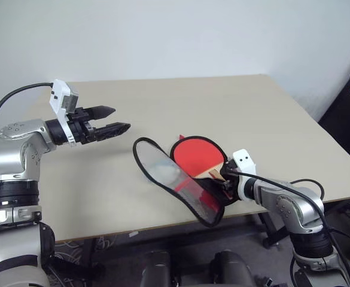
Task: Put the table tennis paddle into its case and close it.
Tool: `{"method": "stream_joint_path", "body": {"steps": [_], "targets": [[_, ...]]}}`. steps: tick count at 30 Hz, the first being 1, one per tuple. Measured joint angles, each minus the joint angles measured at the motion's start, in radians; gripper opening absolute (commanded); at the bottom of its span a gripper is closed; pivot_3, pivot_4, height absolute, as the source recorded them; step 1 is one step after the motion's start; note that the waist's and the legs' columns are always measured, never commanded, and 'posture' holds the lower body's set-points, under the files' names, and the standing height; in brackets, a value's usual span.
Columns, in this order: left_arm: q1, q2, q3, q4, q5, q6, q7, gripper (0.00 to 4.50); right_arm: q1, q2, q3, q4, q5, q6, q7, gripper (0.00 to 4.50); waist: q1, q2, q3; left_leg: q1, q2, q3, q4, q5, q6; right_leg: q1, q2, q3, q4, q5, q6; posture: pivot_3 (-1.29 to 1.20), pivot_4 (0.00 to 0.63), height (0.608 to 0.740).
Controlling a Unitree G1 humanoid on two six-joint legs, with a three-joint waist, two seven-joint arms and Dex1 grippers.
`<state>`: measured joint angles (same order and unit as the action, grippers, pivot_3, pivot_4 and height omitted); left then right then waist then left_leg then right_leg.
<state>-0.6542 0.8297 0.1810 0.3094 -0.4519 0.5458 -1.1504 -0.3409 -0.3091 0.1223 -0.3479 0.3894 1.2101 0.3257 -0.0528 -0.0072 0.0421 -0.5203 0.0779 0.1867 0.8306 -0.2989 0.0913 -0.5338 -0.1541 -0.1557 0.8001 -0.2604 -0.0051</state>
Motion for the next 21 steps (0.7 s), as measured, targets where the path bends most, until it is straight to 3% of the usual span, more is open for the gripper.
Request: {"method": "stream_joint_path", "body": {"steps": [3,4,9,14,17,21], "targets": [[0.008,0.0,0.002,-0.008,-0.002,0.003,0.005,4.5,-0.004,0.003,0.0,0.001,0.0,-0.003,-0.001,4.37,0.0,0.0,0.0,0.0,0.0,0.0,0.0,0.0,0.0,0.0,0.0,0.0,0.0,0.0,0.0,0.0,0.0,0.654],[0.011,0.0,0.003,-0.011,-0.002,0.004,0.008,4.5,-0.007,0.005,0.0,0.001,-0.001,-0.005,-0.001,4.47,0.0,0.0,0.0,0.0,0.0,0.0,0.0,0.0,0.0,0.0,0.0,0.0,0.0,0.0,0.0,0.0,0.0,0.654],[0.02,0.0,0.008,-0.022,-0.017,0.006,0.015,4.5,-0.049,0.015,-0.03,0.002,0.011,-0.001,0.003,4.47,0.0,0.0,0.0,0.001,0.0,0.0,0.0,0.0,0.0,0.0,0.0,0.0,0.0,0.0,0.0,0.0,0.0,0.654],[0.062,0.032,0.031,-0.025,-0.028,0.008,0.005,4.5,-0.124,0.001,-0.188,-0.04,0.123,0.036,0.066,4.47,0.0,0.0,0.0,0.001,0.0,0.0,0.0,0.0,0.0,0.0,0.0,0.0,0.0,0.0,0.0,0.0,0.0,0.654],[0.112,0.051,0.043,-0.039,-0.036,0.02,-0.009,3.85,-0.174,-0.048,-0.273,-0.056,0.198,0.055,0.115,4.5,0.002,0.0,0.0,0.001,0.0,-0.001,0.0,0.0,0.0,0.0,0.0,0.0,-0.001,0.0,0.0,0.0,0.0,0.654],[0.183,0.062,0.066,-0.062,-0.047,0.05,-0.018,2.47,-0.21,-0.125,-0.326,-0.059,0.245,0.058,0.157,4.5,0.004,0.0,0.0,0.002,0.0,-0.002,0.0,0.0,0.0,0.0,0.0,0.0,-0.002,0.0,0.0,0.0,0.0,0.654]]}}
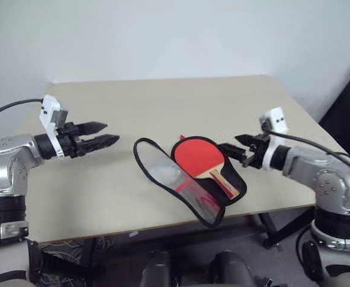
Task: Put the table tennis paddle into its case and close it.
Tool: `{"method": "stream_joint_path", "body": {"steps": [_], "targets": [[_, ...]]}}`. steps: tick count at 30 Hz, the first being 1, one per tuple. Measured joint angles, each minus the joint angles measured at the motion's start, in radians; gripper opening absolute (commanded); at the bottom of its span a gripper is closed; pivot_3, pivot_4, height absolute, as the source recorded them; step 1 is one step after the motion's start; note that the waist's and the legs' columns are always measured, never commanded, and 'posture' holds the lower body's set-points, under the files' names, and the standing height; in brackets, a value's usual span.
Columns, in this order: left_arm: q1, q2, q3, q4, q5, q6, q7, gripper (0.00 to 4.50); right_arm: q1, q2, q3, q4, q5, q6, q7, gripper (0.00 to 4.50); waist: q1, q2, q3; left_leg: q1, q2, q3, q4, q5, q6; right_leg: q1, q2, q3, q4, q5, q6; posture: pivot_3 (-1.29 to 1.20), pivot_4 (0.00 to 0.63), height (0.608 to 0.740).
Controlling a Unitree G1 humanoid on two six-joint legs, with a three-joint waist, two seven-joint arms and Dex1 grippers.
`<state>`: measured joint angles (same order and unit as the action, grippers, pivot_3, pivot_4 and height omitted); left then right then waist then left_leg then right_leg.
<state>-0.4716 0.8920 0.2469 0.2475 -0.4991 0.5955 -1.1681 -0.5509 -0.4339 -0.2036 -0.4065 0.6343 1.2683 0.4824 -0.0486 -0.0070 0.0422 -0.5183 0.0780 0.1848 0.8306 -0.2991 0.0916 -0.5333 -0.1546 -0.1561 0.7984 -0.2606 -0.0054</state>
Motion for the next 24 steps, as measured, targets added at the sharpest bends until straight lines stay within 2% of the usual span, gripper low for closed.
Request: {"method": "stream_joint_path", "body": {"steps": [5,7,13,18,22,24], "targets": [[0.107,-0.051,-0.013,-0.129,-0.04,0.07,0.016,0.61,-0.032,-0.104,-0.006,0.001,0.036,-0.005,0.05,4.5,0.001,0.0,0.0,0.0,0.0,-0.001,0.0,0.0,0.0,0.0,-0.001,0.0,0.0,0.0,0.0,0.0,0.0,0.654],[0.128,-0.078,-0.025,-0.184,-0.063,0.101,0.032,0.05,-0.032,-0.147,-0.002,0.001,0.043,-0.008,0.072,4.5,0.002,0.0,0.0,0.0,0.0,-0.001,0.0,0.0,0.0,0.0,-0.001,0.0,-0.001,0.0,0.0,0.0,0.0,0.654],[0.141,-0.196,-0.095,-0.361,-0.134,0.185,0.086,0.05,-0.032,-0.186,0.002,0.014,0.054,-0.022,0.094,4.5,0.002,0.0,0.0,0.001,0.0,-0.001,0.001,0.0,0.0,0.003,0.0,0.0,-0.001,0.0,0.0,0.0,0.0,0.654],[0.007,-0.348,-0.188,-0.422,-0.169,0.239,0.193,0.05,-0.032,-0.168,0.021,0.025,0.054,-0.031,0.075,4.5,0.009,0.0,0.0,0.0,0.0,-0.003,0.004,0.0,0.001,0.007,0.0,-0.002,-0.001,0.0,0.001,0.0,0.0,0.654],[-0.091,-0.477,-0.249,-0.421,-0.137,0.232,0.31,0.05,-0.032,-0.148,0.026,0.027,0.054,-0.032,0.054,4.5,0.009,0.0,0.0,0.001,-0.001,-0.003,0.004,0.0,0.002,0.008,0.001,-0.002,0.0,0.002,0.003,0.0,0.0,0.654],[-0.102,-0.504,-0.275,-0.42,-0.125,0.229,0.349,0.05,-0.031,-0.145,0.027,0.027,0.056,-0.032,0.046,4.5,0.008,0.0,0.0,0.001,0.0,-0.003,0.004,0.0,0.002,0.008,0.001,-0.002,0.0,0.002,0.003,0.0,0.0,0.654]]}}
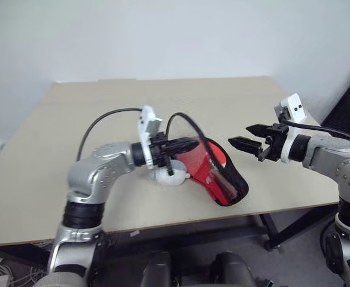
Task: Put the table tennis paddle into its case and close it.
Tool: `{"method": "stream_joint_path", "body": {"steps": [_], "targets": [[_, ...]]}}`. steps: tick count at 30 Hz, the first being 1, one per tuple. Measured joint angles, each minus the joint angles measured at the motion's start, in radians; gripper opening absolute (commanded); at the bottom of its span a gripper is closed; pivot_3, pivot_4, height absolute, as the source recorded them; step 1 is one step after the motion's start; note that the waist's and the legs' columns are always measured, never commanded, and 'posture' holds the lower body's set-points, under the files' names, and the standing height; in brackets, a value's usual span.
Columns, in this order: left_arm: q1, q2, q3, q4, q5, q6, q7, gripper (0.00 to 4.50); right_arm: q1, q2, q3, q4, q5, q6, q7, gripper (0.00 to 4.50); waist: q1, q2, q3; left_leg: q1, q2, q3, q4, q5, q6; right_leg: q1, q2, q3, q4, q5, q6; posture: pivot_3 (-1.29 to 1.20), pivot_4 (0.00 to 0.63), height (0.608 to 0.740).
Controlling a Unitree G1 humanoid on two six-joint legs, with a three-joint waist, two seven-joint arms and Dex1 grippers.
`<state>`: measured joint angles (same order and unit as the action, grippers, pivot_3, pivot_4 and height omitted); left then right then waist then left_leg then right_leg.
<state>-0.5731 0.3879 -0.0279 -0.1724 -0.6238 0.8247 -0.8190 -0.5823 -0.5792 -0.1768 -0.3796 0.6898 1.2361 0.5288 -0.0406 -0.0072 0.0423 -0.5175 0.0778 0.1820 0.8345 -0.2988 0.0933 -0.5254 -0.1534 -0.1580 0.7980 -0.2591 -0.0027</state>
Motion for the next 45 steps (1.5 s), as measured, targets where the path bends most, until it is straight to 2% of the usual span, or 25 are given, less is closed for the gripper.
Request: {"method": "stream_joint_path", "body": {"steps": [7,12,21,25,34,45], "targets": [[0.026,0.015,-0.03,-0.045,0.008,0.096,0.069,0.05,0.006,0.0,-0.003,0.001,0.0,-0.006,-0.016,4.5,-0.006,0.0,0.0,0.0,0.0,0.0,0.0,0.0,0.0,-0.001,0.0,0.0,0.0,0.0,0.0,0.0,0.0,0.654],[0.051,0.035,-0.026,-0.149,-0.068,0.183,0.076,0.05,0.01,0.001,-0.005,0.001,0.007,-0.008,-0.029,4.5,-0.001,0.0,0.0,0.0,0.0,-0.001,0.001,0.0,0.0,0.0,-0.001,0.0,0.0,-0.001,-0.001,0.0,0.0,0.654],[0.02,-0.04,-0.026,-0.199,-0.187,0.35,0.197,0.05,0.037,0.001,-0.008,0.001,0.017,-0.014,-0.049,4.5,0.005,0.0,0.0,0.0,0.0,-0.001,0.001,0.0,0.001,0.001,0.0,0.0,0.0,-0.001,-0.001,0.0,0.0,0.654],[0.089,-0.066,-0.03,-0.198,-0.204,0.413,0.254,0.94,0.037,0.001,-0.01,0.001,0.017,-0.017,-0.055,4.5,0.005,0.0,0.0,0.0,0.0,-0.001,0.001,0.0,0.0,0.001,0.0,0.0,0.0,-0.001,-0.001,0.0,0.0,0.654],[0.152,-0.209,-0.056,-0.167,-0.217,0.527,0.382,4.05,0.041,0.02,-0.012,0.0,0.018,-0.02,-0.086,4.5,0.019,0.0,0.0,0.0,0.0,-0.002,0.002,-0.001,0.001,0.001,-0.001,0.0,0.0,-0.001,-0.001,0.0,0.0,0.654],[0.152,-0.258,-0.017,-0.115,-0.216,0.686,0.481,4.05,0.05,0.047,-0.035,-0.012,0.039,-0.019,-0.124,4.5,0.018,0.001,0.0,0.0,0.0,-0.002,0.002,-0.001,0.001,0.001,-0.001,0.0,0.0,-0.001,-0.001,0.0,0.0,0.654]]}}
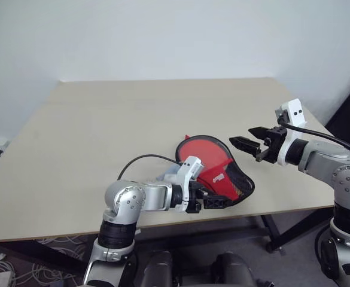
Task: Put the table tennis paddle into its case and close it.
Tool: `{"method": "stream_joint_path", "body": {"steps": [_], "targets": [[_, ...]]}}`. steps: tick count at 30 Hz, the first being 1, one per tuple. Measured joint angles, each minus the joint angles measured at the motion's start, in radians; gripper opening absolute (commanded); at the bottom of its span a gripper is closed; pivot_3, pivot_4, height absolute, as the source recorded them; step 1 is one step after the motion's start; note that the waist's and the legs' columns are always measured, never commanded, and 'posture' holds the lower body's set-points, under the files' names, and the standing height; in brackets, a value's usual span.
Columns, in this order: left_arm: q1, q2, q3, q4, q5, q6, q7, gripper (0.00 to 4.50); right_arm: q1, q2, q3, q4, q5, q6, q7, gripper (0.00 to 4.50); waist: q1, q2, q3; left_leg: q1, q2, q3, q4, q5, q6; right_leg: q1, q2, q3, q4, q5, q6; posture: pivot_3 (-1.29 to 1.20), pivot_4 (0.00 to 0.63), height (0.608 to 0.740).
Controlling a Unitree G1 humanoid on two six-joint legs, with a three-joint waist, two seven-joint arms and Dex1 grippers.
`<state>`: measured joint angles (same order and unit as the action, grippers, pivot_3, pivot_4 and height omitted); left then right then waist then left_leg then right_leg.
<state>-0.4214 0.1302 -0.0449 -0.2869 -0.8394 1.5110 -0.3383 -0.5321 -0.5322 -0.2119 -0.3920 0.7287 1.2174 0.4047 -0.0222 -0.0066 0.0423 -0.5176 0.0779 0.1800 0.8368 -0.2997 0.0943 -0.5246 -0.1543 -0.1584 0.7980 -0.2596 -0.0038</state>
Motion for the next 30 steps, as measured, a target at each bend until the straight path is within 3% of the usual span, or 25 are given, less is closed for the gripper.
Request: {"method": "stream_joint_path", "body": {"steps": [6,30], "targets": [[0.007,-0.035,0.053,0.009,0.002,0.051,0.014,4.05,0.02,0.007,-0.002,-0.016,0.018,0.003,-0.022,4.5,0.0,0.0,0.0,0.0,0.0,0.0,0.0,0.0,0.0,0.0,0.0,0.0,0.0,0.0,0.0,0.0,0.0,0.654],[-0.053,-0.168,0.059,0.161,0.12,0.029,0.09,4.05,0.018,0.043,-0.003,-0.031,0.055,0.003,-0.084,4.5,0.016,0.001,0.0,0.0,-0.001,-0.001,0.0,-0.001,0.001,0.0,-0.002,-0.001,-0.001,0.0,0.0,0.0,0.0,0.654]]}}
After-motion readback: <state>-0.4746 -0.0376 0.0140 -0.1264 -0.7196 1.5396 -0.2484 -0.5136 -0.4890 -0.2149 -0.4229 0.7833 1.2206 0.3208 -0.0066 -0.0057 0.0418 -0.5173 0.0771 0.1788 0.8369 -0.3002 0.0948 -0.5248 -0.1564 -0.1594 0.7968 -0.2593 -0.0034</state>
